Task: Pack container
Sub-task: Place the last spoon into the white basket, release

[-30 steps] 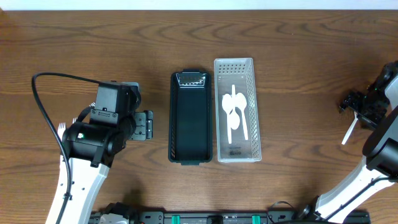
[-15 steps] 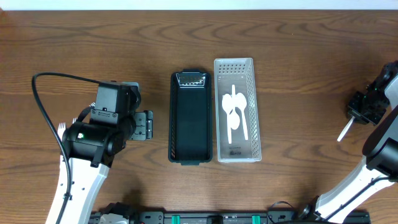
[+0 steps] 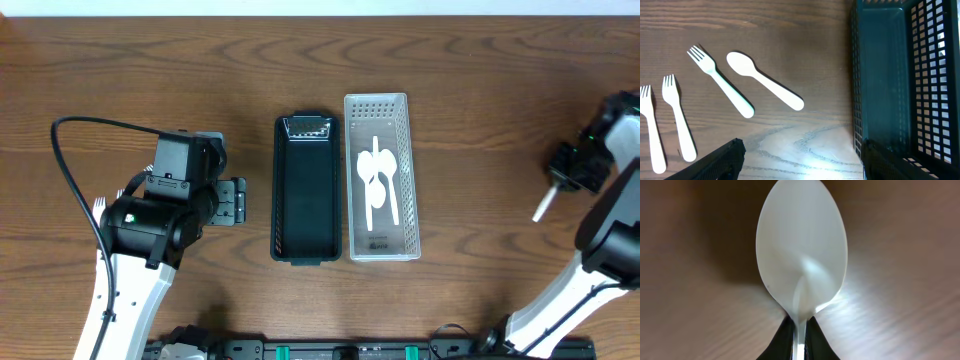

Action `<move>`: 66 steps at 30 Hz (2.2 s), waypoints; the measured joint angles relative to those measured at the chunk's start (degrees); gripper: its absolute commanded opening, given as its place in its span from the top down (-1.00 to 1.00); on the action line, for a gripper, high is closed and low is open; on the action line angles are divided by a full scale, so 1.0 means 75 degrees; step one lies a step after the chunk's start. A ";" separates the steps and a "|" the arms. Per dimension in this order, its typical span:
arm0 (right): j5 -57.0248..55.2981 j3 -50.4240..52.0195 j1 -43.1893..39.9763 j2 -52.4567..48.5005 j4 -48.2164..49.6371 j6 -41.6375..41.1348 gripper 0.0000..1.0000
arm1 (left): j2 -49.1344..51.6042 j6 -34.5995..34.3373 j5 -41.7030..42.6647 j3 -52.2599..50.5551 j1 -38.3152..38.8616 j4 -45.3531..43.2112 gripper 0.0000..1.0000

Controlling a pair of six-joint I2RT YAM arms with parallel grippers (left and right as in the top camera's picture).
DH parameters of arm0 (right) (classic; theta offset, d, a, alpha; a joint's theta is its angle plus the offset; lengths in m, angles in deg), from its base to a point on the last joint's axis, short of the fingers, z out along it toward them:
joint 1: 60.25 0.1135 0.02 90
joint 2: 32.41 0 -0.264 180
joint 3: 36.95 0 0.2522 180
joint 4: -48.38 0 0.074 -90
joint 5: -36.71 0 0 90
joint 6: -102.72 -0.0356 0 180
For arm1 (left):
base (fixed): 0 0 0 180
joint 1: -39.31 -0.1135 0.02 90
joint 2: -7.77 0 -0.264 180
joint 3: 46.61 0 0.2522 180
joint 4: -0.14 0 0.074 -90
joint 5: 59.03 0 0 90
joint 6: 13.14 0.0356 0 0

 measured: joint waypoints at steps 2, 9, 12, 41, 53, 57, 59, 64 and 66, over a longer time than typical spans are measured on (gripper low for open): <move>0.0119 0.0003 0.0562 0.0522 0.0009 0.0006 0.98 | 0.0000 0.0000 0.0000 0.0000 0.0000 0.0003 -0.55; 0.0466 -0.0417 0.3005 0.2838 0.0128 0.0032 0.97 | 0.0000 0.0000 0.0000 0.0000 0.0000 0.0003 -0.54; 0.0597 -0.0618 0.4191 0.3348 0.0262 0.0026 0.98 | 0.0000 0.0000 0.0000 0.0000 0.0000 0.0003 -0.54; 0.0595 -0.1003 0.6583 0.0997 0.0361 -0.0472 0.05 | 0.0006 -0.0003 0.0003 0.0000 0.0000 0.0003 -0.55; -0.0449 -0.2413 0.4925 0.3695 -0.1396 -0.0277 -0.40 | 0.0629 -0.2180 0.0000 0.0000 -0.1032 -0.0772 -0.55; -0.0452 -0.2352 0.4141 0.3555 -0.2148 -0.0277 -0.40 | 0.1868 -0.2981 -0.0003 0.0003 -0.1711 -0.1122 -0.56; -0.0431 -0.2279 0.3885 0.3369 -0.2352 -0.0277 -0.40 | 0.2515 -0.3188 -0.0003 0.0003 -0.1915 -0.1297 -0.55; -0.0408 -0.2206 0.3689 0.3069 -0.2550 -0.0277 -0.38 | 0.3955 -0.3462 0.0000 0.0003 -0.2017 -0.1751 -0.56; -0.0379 -0.2206 0.3692 0.3057 -0.2559 -0.0277 -0.39 | 0.4470 -0.3617 0.0015 0.0000 -0.2014 -0.1865 -0.55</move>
